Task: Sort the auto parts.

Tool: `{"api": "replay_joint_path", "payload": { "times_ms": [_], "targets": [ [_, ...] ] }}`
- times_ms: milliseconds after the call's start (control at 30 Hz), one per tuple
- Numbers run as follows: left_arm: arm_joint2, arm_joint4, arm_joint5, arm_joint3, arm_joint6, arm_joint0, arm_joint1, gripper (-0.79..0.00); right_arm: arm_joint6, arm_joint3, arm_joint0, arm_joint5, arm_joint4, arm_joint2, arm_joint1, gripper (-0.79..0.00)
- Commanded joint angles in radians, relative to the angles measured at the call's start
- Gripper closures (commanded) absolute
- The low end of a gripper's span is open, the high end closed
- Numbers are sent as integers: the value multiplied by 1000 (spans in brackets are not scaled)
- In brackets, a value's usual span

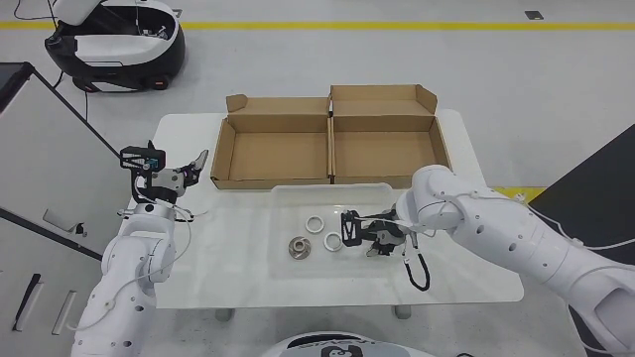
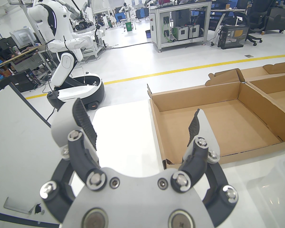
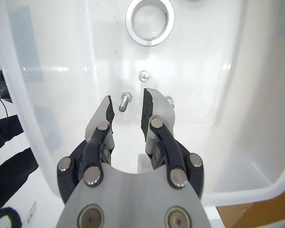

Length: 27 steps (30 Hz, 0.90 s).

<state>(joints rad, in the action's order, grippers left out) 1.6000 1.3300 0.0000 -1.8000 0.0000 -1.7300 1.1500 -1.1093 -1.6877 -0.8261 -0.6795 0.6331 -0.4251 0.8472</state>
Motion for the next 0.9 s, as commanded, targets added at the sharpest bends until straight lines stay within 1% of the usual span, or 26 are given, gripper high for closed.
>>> {"api": "replay_joint_path", "payload": {
  "times_ms": [0, 133, 433, 767, 867],
  "targets": [
    [0, 0, 0, 0, 0, 0, 0, -785, 2, 1, -1, 1, 3, -1, 1, -286],
    [0, 0, 0, 0, 0, 0, 0, -785, 3, 8, -4, 0, 7, -2, 2, -249],
    [0, 0, 0, 0, 0, 0, 0, -785, 4, 16, -7, -4, 8, -5, 7, -203],
    [0, 0, 0, 0, 0, 0, 0, -785, 3, 25, -6, -13, 0, -3, 15, -206],
    [0, 0, 0, 0, 0, 0, 0, -785, 1, 29, -6, -13, 0, -1, 18, -185]
  ]
}}
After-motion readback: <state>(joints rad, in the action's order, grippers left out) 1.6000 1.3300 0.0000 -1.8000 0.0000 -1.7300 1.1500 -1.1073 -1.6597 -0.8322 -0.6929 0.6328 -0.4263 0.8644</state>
